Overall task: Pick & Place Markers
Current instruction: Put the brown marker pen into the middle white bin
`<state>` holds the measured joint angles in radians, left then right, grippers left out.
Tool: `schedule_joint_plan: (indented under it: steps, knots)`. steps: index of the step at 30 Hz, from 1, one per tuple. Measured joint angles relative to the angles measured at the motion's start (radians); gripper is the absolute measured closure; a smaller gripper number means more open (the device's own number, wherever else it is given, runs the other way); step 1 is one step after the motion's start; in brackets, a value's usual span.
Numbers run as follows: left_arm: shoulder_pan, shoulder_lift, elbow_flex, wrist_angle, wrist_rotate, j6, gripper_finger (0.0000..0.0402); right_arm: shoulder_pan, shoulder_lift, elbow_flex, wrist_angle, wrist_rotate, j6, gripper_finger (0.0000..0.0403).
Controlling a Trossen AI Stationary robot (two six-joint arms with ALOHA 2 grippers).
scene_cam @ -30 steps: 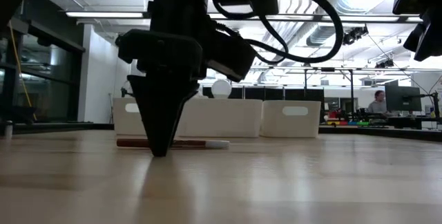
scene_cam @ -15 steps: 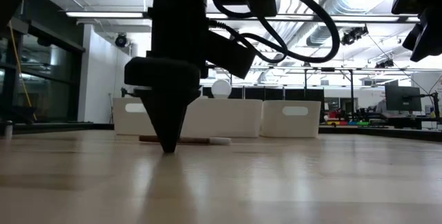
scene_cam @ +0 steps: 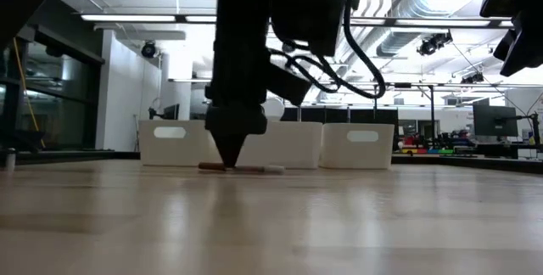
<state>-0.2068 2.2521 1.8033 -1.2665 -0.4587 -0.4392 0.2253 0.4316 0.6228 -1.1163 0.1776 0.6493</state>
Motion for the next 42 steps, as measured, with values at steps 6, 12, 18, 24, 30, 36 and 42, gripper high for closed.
schedule_joint_plan:
  steps: [6,12,18,24,30,36,42]
  knots:
    - [0.107,0.0,-0.001,0.016,0.007,0.144,0.02,0.0,0.0,0.0,0.0,-0.005,0.005,0.0402]
    - [0.215,-0.001,0.001,0.078,0.007,0.225,0.02,0.0,0.0,0.0,0.0,-0.011,0.023,0.0402]
    - [0.284,-0.002,0.001,0.094,0.031,0.334,0.0199,0.0,0.0,0.0,0.0,-0.012,0.027,0.0402]
    - [0.321,-0.004,0.001,0.159,0.119,0.403,0.0199,0.0,0.0,0.0,0.0,0.0,0.027,0.0402]
    - [0.326,-0.006,0.003,0.175,0.172,0.491,0.0199,0.0,0.0,0.0,0.0,0.015,0.026,0.0402]
    - [0.325,-0.008,0.004,0.176,0.237,0.541,0.0199,0.0,0.0,0.0,0.0,0.026,0.025,0.0402]
    - [0.324,-0.006,0.003,0.179,0.278,0.552,0.0199,0.0,0.0,0.0,0.0,0.033,0.023,0.0402]
